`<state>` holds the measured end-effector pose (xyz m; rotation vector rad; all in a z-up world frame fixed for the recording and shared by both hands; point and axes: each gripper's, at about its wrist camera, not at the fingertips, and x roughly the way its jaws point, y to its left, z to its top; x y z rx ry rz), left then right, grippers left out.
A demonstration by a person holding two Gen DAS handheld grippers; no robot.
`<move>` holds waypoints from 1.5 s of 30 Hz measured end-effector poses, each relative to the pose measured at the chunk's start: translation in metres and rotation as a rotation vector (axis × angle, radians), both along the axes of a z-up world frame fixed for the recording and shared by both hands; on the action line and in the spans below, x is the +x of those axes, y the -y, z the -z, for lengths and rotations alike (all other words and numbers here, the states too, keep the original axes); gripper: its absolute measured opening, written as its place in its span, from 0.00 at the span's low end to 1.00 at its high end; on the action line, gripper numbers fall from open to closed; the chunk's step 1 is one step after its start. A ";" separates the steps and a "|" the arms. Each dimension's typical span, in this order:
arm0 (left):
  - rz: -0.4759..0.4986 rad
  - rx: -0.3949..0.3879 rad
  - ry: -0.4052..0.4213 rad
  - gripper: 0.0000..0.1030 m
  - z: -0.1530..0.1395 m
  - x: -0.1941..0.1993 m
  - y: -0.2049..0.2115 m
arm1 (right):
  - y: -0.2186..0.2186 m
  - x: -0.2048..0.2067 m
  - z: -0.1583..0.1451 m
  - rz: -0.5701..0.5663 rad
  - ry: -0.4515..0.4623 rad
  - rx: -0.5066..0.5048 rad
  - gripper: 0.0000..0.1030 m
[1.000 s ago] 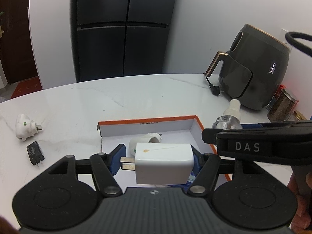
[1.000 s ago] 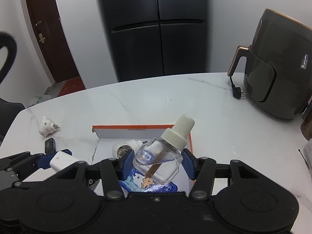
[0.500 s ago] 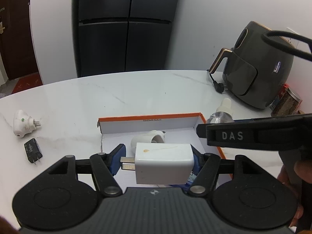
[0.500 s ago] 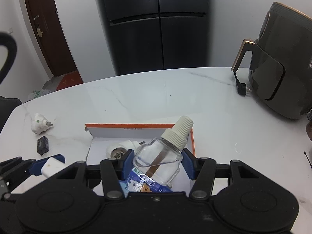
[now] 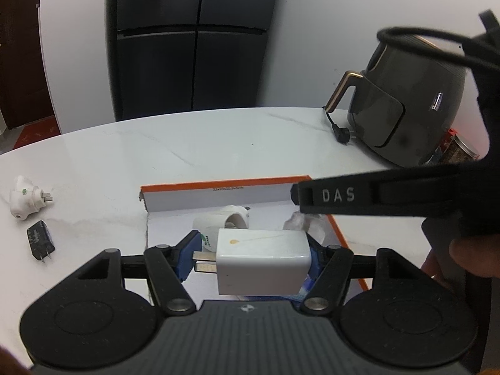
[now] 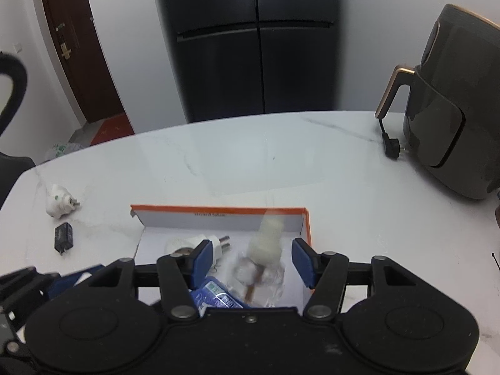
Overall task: Organize rigid objects
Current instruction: 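Open the right tool to drop the glass bottle into the tray while the left tool releases the white charger, then lift both open tools and move them back toward the white plug adapter and black charger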
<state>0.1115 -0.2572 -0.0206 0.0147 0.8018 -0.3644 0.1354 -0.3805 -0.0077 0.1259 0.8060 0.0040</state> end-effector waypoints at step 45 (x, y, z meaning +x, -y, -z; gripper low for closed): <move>-0.179 0.031 0.009 0.84 -0.032 -0.041 -0.101 | -0.072 -0.072 -0.039 -0.034 0.098 -0.005 0.76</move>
